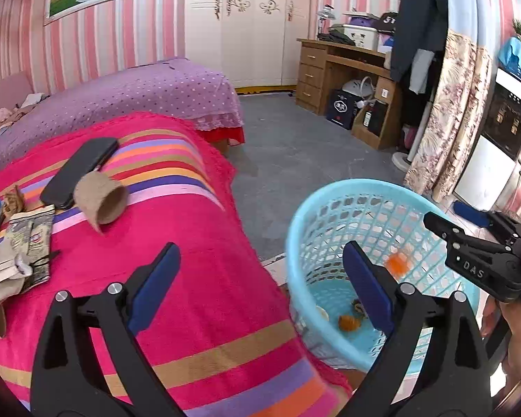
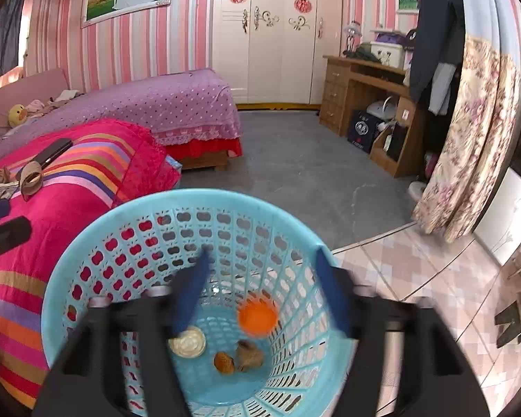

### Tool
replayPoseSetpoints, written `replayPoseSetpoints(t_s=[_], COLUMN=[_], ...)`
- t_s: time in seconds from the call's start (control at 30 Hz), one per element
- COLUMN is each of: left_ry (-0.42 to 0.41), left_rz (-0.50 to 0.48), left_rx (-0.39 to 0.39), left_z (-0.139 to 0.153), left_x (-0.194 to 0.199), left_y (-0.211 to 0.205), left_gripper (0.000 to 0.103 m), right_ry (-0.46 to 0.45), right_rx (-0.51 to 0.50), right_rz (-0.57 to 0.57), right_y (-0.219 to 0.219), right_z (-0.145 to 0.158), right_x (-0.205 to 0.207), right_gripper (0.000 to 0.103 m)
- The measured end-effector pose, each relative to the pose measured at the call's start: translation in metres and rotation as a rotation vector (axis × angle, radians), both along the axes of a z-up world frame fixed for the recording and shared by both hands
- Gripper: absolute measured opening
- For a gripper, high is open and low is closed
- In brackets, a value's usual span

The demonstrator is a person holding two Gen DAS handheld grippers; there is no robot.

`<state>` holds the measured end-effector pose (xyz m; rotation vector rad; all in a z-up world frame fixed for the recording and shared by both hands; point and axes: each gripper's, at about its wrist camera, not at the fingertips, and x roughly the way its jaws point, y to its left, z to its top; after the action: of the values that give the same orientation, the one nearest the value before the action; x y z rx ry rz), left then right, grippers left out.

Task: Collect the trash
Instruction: 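Carry the peel and lid over the blue basket and open both tools, then move both open tools back over the bed toward the cardboard pieces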

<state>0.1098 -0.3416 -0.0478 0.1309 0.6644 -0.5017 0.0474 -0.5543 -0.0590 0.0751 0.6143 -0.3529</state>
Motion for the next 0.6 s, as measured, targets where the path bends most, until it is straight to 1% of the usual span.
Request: replayPoseSetpoints(t_s=[0.03, 0.07, 0.1, 0.17, 0.2, 0.33, 0.6], left_ry=[-0.004, -0.008, -0.014, -0.020, -0.023, -0.023, -0.073], left_rz=[0.007, 0.011, 0.019, 0.030, 0.040, 0.070, 0.138], left_rx=[-0.001, -0.002, -0.005, -0.003, -0.002, -0.015, -0.020], left_z=[0.001, 0.002, 0.003, 0.005, 0.006, 0.012, 0.035], left_x=[0.000, 0.000, 0.001, 0.002, 0.002, 0.004, -0.003], left_y=[0.005, 0.007, 0.014, 0.023, 0.030, 0.051, 0.101], left_gripper=[0.092, 0.092, 0.092, 0.094, 0.094, 0.094, 0.097], right_ry=[-0.003, -0.003, -0.003, -0.008, -0.013, -0.037, -0.049], right_rx=[-0.005, -0.006, -0.009, -0.025, -0.027, -0.044, -0.062], right_rz=[-0.004, -0.007, -0.011, -0.031, -0.032, -0.034, 0.012], right_y=[0.002, 0.003, 0.004, 0.010, 0.012, 0.032, 0.080], right_z=[0.002, 0.003, 0.005, 0.009, 0.011, 0.023, 0.038], right_x=[0.000, 0.000, 0.000, 0.000, 0.000, 0.002, 0.014], right_gripper=[0.074, 0.077, 0.084, 0.092, 0.094, 0.098, 0.098])
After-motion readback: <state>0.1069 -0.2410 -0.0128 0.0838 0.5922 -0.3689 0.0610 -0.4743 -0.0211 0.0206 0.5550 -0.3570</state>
